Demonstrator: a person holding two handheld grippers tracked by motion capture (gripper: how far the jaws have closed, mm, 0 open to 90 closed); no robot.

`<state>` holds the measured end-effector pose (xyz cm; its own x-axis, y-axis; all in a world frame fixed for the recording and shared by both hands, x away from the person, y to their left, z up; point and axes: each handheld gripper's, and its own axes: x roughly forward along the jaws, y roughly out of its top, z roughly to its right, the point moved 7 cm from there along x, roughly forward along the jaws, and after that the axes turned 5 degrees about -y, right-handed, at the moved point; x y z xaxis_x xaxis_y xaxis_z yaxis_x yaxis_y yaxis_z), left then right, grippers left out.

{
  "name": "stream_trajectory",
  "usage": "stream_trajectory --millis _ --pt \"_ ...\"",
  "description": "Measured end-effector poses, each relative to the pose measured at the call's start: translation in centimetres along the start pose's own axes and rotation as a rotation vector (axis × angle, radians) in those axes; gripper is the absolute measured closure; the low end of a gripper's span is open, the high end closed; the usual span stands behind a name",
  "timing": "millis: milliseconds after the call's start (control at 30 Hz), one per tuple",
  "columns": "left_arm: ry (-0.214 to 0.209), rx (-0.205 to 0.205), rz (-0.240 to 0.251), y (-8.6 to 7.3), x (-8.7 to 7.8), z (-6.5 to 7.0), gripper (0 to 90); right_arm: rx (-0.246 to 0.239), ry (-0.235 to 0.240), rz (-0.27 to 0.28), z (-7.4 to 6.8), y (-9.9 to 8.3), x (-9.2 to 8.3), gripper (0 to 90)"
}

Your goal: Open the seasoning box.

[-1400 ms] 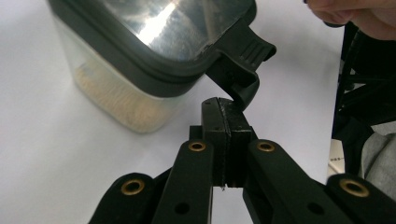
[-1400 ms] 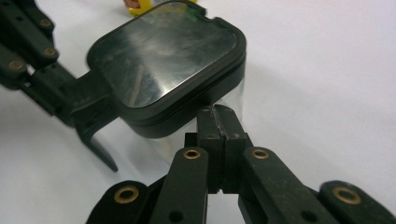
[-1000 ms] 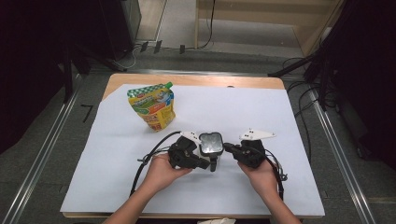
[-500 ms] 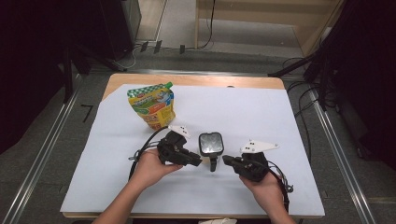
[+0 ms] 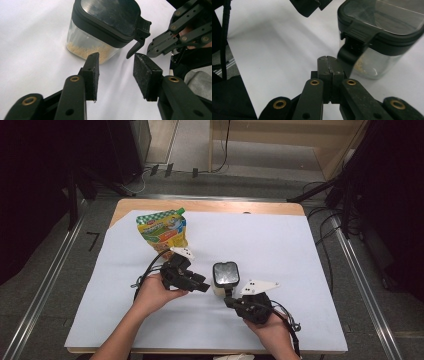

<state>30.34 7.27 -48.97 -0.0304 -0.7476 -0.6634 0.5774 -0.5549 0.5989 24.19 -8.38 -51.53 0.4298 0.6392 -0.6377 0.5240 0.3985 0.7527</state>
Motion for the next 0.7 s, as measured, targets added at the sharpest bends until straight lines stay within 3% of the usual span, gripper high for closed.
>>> stream_trajectory --millis 433,700 --pt "0.013 0.011 -0.004 -0.1 0.0 -0.3 50.6 0.016 -0.004 -0.013 -0.4 0.0 2.1 90.0" --pt "0.019 0.013 -0.002 -0.2 -0.1 -0.5 49.9 0.015 -0.018 -0.020 -0.3 -0.2 2.1 90.0"
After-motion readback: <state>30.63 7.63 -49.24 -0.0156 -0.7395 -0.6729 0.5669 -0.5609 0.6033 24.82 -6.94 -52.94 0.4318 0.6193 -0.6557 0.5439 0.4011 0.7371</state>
